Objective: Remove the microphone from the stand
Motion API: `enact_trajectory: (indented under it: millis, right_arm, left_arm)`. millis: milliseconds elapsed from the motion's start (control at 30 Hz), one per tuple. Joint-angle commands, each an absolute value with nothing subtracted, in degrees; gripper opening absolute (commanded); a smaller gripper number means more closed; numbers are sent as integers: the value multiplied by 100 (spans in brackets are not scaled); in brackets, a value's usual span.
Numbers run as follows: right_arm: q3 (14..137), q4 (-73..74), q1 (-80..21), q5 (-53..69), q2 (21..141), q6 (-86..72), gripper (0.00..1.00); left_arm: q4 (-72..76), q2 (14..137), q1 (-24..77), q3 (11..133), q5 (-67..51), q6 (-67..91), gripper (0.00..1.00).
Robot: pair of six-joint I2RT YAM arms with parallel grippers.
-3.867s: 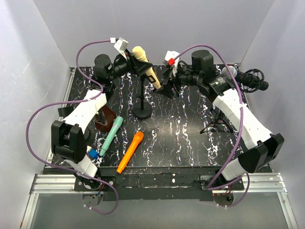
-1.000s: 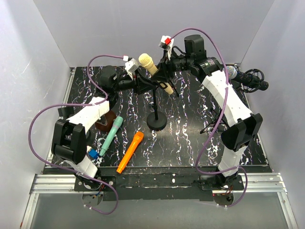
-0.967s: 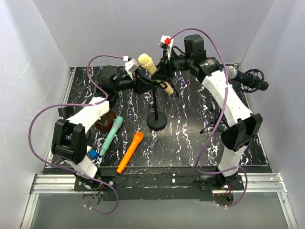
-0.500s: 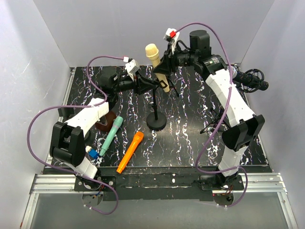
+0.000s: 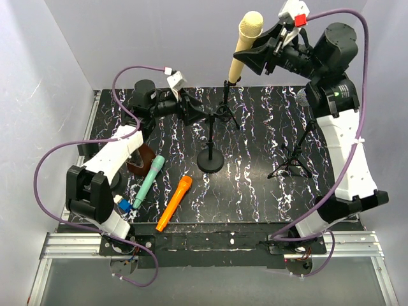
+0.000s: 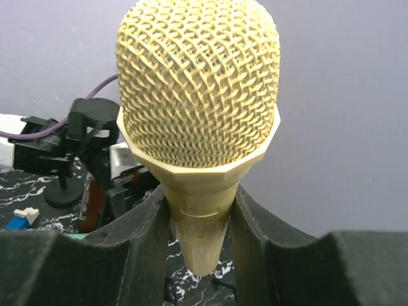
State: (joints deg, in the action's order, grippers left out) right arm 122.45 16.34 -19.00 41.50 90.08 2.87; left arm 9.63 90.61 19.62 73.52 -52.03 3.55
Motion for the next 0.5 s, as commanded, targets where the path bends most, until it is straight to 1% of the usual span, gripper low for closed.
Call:
enact_trajectory:
  millis: [0,67,233,367,467]
  right_arm:
    - [11998,1239,-1942,4324,8772,97,1]
    - [11761,1126,-1942,4438,8675,44,1]
    - [11347,818,-1995,4737,8587,-316,1]
    - [11390,546,-2039,4799,8718,-562,1]
    - [11644,414,-2127,4816,8982,-667,1]
  left_arm:
    - [282,8728,1942,8260,-5194,571,70]
    - [106,8649,1942,8612,-5256,720,78]
    - [-130,8754,2012,9403,-5326,1221,79]
    - [-333,9008,2188,10044,-5466,1222,80]
    - [-518,9272,2337,10511,-5423,1222,80]
